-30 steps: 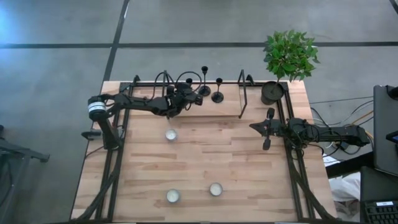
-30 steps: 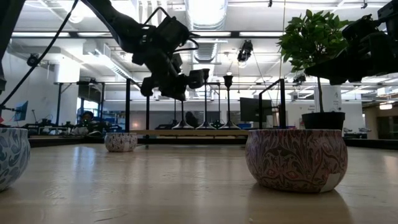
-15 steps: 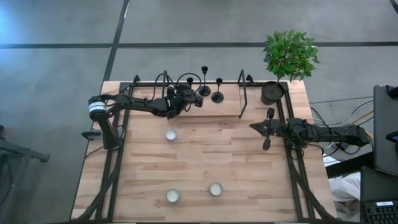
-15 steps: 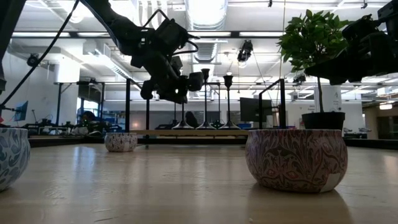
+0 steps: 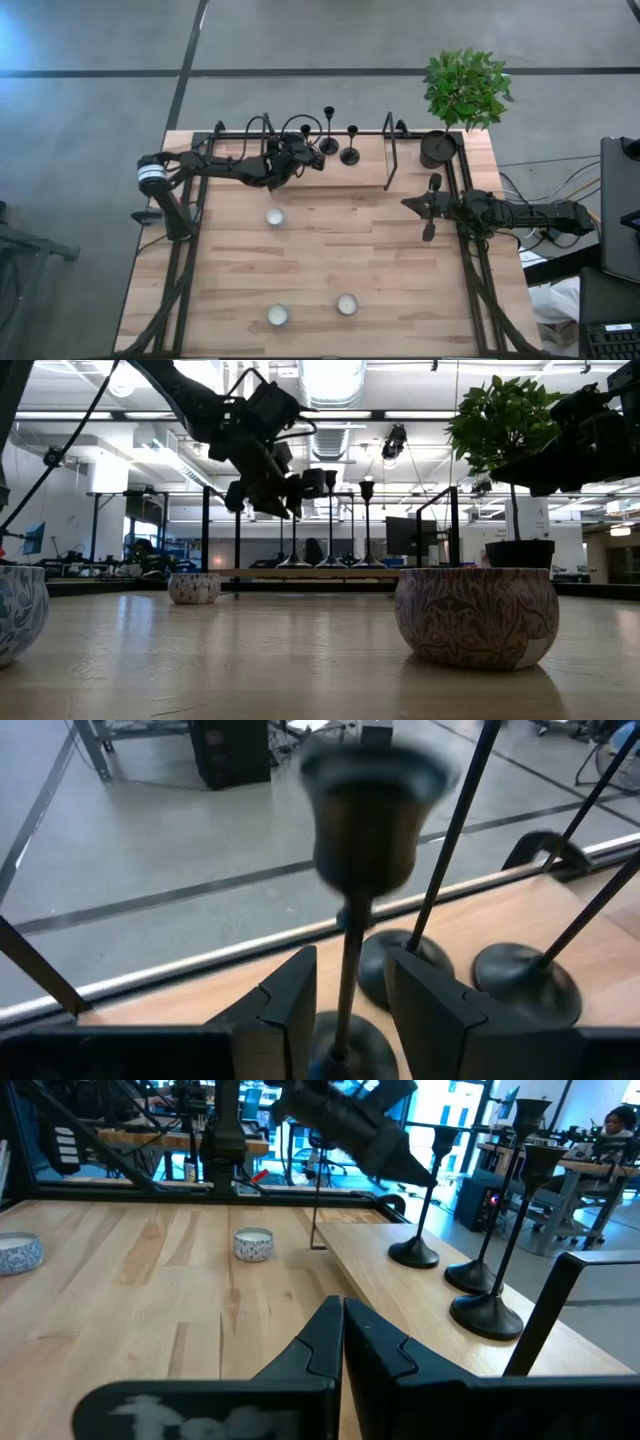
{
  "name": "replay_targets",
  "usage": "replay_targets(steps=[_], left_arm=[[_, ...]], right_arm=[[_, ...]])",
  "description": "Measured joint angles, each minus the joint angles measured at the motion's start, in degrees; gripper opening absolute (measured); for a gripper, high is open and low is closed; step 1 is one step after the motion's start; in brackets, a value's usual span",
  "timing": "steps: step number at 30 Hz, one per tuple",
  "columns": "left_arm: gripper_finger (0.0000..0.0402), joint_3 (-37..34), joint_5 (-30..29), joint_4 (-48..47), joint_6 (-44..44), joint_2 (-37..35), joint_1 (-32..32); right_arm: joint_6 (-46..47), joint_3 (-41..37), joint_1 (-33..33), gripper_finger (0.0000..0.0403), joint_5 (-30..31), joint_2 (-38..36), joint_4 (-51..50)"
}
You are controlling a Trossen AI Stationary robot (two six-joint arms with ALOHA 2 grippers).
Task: Pick & Place candle stick holders
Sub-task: Put the white scented candle on the shelf
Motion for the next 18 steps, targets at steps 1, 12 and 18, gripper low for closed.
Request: replay_targets(steps=[1, 12, 18], left_arm=[[0.0131, 0.0, 0.0, 0.1, 0.6, -0.4, 0.0], [0.0145, 0.0, 7.1, -6.8, 2.4, -4.9, -0.1], [0.0145, 0.0, 17.1, -8.4, 3.5, -6.2, -0.3]], right_arm=[[0.0, 0.0, 0.0, 0.0008, 0.0, 0.0, 0.0], [0.0, 0.0, 0.0, 0.0008, 0.0, 0.0, 0.0], [0.0, 0.0, 0.0, 0.0008, 0.0, 0.0, 0.0]])
